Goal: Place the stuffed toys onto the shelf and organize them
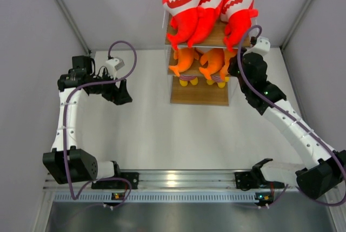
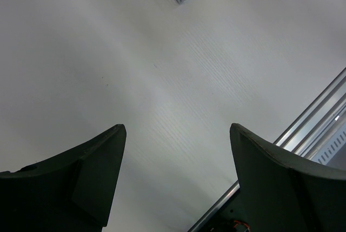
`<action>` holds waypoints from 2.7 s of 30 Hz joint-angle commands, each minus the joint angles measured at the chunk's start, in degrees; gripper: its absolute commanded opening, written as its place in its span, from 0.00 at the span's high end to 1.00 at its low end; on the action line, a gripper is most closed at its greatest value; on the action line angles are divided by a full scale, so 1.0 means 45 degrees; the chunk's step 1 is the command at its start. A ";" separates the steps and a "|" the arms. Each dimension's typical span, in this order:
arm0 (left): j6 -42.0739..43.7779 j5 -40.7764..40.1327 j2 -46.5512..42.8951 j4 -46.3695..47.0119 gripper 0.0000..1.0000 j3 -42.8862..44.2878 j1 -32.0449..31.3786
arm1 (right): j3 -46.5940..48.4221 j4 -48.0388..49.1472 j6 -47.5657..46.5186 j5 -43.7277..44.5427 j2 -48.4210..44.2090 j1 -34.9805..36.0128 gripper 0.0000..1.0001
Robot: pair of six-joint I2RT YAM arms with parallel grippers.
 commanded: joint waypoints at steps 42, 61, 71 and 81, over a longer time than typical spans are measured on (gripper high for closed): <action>0.0009 -0.0373 -0.1187 0.0083 0.16 -0.1718 0.0055 | -0.0058 -0.7719 -0.0151 0.2974 -0.3434 0.1423 0.01; -0.1045 -0.2969 -0.1695 0.2054 0.14 -0.4782 0.0055 | -0.4335 -0.7470 0.1839 -0.2084 -0.3376 -0.8184 0.01; -0.1455 -0.3304 -0.1539 0.2973 0.14 -0.5527 0.0074 | -0.3652 -0.7353 0.1668 -0.2453 -0.2007 -0.8246 0.01; -0.1534 -0.3303 -0.1402 0.3090 0.14 -0.5605 0.0055 | -0.4433 -0.6220 0.1472 -0.3216 -0.2866 -0.8265 0.01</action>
